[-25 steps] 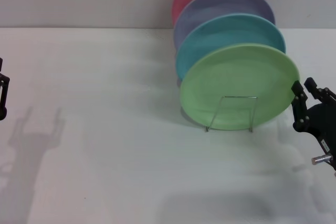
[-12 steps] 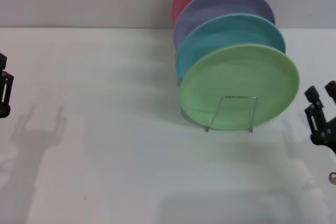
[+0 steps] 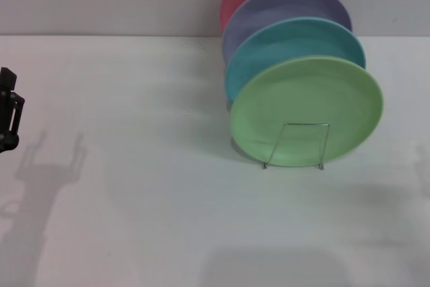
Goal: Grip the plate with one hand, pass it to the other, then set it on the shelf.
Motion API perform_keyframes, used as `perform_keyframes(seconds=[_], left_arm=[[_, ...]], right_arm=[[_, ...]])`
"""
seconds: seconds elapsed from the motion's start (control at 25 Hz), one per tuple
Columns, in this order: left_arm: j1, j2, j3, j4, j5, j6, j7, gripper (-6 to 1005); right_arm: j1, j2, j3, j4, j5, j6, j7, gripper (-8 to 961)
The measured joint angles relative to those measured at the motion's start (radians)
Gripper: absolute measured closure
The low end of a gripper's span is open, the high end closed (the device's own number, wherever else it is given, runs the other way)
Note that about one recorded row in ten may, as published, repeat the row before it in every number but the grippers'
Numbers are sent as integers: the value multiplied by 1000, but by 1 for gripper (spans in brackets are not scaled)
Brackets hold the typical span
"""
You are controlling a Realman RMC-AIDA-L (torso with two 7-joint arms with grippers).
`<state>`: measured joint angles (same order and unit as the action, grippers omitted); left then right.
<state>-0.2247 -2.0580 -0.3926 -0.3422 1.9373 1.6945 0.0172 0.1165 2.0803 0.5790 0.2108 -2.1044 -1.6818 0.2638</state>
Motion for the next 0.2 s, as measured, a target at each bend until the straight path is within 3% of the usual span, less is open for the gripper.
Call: perform_keyframes(seconds=[0.2], left_arm=[[-13,-1,4,4,0,-32,-2,353]], right_arm=[[23,0,125,-56,0,-11,50,410]])
